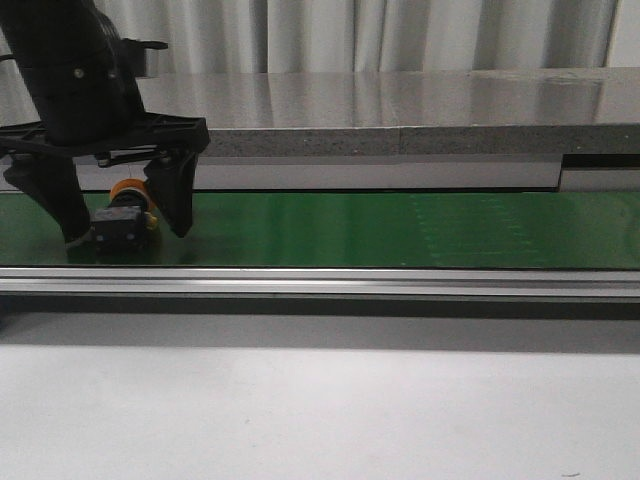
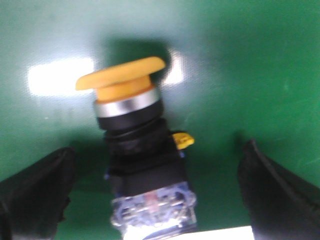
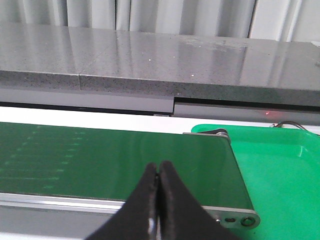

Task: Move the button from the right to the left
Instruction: 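Lift the button with the left gripper and carry it over the blue tray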

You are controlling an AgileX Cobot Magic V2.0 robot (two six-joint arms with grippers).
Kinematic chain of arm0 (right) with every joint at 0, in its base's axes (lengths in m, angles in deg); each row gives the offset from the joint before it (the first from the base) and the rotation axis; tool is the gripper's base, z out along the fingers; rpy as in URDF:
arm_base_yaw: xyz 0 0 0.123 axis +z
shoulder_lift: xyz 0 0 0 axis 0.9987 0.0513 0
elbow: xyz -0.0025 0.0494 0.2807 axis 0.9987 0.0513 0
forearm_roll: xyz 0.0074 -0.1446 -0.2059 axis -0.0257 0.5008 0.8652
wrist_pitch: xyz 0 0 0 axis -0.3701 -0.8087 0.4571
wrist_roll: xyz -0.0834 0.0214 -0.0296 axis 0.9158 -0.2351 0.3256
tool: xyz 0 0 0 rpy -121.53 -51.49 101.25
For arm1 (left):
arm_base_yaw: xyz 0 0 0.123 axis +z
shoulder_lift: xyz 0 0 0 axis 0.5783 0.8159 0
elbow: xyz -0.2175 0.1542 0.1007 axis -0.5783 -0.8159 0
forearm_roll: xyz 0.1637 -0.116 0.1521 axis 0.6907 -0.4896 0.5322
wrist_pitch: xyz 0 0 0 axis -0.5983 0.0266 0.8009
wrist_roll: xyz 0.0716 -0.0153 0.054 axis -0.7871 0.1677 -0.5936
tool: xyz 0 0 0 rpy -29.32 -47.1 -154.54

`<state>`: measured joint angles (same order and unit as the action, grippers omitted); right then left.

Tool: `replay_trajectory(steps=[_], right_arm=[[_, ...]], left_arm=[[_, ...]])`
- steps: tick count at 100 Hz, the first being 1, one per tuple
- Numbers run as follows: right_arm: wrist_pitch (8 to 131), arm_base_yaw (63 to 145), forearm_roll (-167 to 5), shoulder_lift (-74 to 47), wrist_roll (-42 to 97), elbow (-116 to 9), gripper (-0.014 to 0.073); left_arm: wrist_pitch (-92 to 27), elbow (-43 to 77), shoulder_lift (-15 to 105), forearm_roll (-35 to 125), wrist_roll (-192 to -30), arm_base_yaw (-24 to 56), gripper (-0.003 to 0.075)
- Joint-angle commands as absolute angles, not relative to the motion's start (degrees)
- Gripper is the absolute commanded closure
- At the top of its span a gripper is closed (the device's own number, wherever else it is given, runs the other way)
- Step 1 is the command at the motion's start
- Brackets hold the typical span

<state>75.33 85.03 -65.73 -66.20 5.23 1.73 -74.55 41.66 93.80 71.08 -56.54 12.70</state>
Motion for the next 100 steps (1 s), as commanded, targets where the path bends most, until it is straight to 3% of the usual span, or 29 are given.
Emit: replay_trajectory(steps=[1,19,28,65,100], right_arm=[[79.9,85.0,-65.7,-65.5,5.6,0.2,0.0661],[79.9,85.0,-65.7,-65.5,5.6,0.2,0.0661],[79.9,85.0,-65.7,-65.5,5.6,0.2,0.0661],[79.9,85.0,-65.7,-65.5,5.6,0.2,0.0661],[79.9,85.0,-65.7,-65.5,5.6,0.2,0.0661]], left_arm=[[-73.3,43.3,91.1,70.6,-55.9,12.3,0.016],[-73.3,43.3,91.1,70.6,-55.9,12.3,0.0405],[-73.3,43.3,91.1,70.6,-55.9,12.3,0.0467],[-73.6,43.3,85.7,71.9,-55.9,13.7,0.047],[-78.3,43.3,78.3,78.5,-63.2,27.4,0.047]])
